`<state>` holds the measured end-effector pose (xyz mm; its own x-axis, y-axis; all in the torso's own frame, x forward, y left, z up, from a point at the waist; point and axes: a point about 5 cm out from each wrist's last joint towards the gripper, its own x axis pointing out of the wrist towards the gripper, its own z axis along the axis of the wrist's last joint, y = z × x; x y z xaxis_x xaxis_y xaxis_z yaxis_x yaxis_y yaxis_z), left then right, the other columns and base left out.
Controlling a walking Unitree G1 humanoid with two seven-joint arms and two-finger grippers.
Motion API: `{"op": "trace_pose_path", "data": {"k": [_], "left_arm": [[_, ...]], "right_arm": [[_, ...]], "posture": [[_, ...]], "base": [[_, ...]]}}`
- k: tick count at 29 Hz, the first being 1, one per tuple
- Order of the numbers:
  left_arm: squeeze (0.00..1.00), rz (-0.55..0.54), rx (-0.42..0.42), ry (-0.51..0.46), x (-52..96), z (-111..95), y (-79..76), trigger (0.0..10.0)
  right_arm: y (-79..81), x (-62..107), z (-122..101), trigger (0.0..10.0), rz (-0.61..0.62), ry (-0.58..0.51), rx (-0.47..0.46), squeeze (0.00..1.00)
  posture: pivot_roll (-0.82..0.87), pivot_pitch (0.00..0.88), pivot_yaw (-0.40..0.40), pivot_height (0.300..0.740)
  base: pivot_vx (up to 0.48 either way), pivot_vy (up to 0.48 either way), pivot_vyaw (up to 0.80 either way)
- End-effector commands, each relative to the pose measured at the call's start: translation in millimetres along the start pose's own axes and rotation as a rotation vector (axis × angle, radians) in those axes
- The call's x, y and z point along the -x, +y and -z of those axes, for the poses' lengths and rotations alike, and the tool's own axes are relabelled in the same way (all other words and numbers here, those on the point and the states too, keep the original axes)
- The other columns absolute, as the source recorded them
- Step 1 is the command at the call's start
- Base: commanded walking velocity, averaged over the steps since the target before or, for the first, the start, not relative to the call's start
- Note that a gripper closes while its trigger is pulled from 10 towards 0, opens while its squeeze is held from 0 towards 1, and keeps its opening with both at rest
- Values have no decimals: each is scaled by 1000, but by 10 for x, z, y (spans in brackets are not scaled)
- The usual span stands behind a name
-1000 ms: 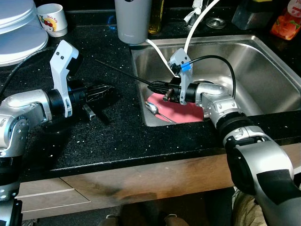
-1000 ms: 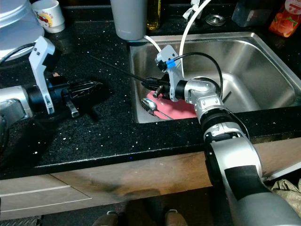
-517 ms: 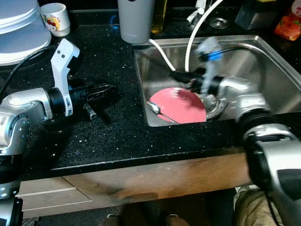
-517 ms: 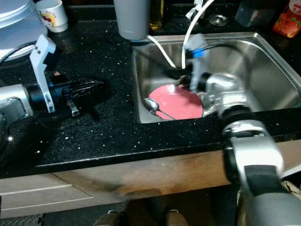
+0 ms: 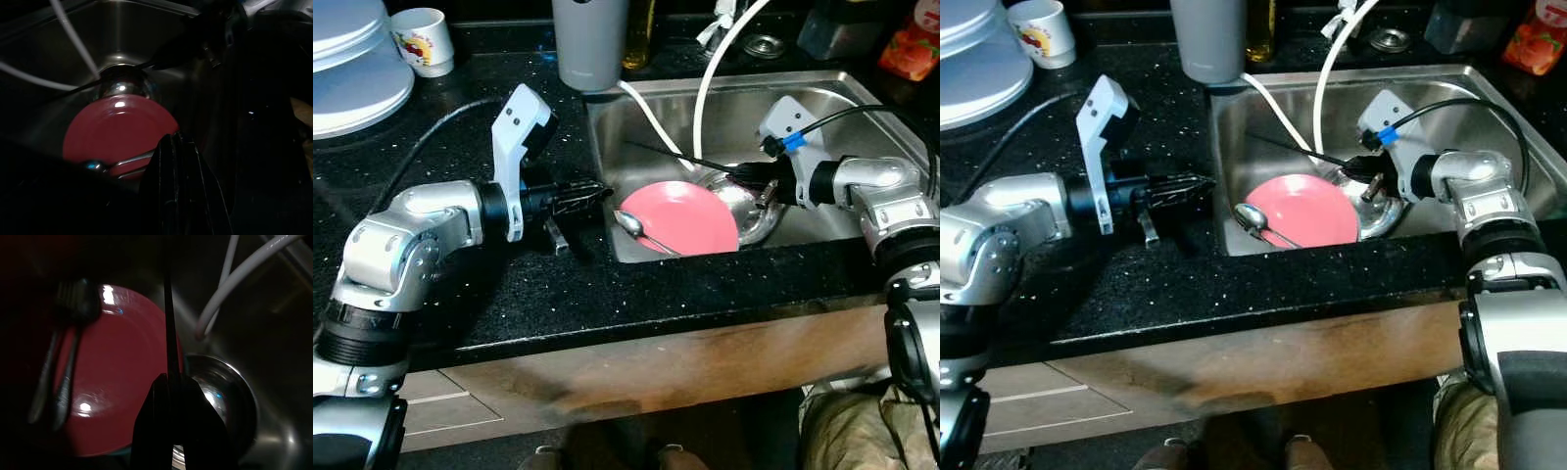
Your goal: Kitchen organization
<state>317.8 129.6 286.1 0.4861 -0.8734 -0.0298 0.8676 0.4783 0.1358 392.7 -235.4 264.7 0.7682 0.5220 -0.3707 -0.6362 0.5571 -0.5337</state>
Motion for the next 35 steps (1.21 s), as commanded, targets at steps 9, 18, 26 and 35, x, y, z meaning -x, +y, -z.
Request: {"op": "trace_pose_path", "data": {"k": [9, 18, 26, 35], "left_arm": [[0, 10, -56, 93, -75, 101, -6, 10000], [0, 12, -72, 88, -66, 117, -2, 10000], [0, -138, -11, 41, -32, 64, 138, 10000], [0, -699, -126, -117, 269, -82, 514, 10000]], "right_arm": [[31, -137, -83, 8118, 73, 23, 96, 0], [12, -135, -60, 10000, 128, 30, 116, 647], [-120, -66, -199, 10000, 296, -155, -25, 0], [-243, 118, -422, 10000, 799, -666, -530, 0]], "posture": [[55, 183, 8, 740], [53, 175, 8, 740], [54, 159, 10, 740], [42, 139, 15, 740]], "base": [[0, 0, 0], [0, 0, 0], [0, 0, 0], [0, 0, 0]]}}
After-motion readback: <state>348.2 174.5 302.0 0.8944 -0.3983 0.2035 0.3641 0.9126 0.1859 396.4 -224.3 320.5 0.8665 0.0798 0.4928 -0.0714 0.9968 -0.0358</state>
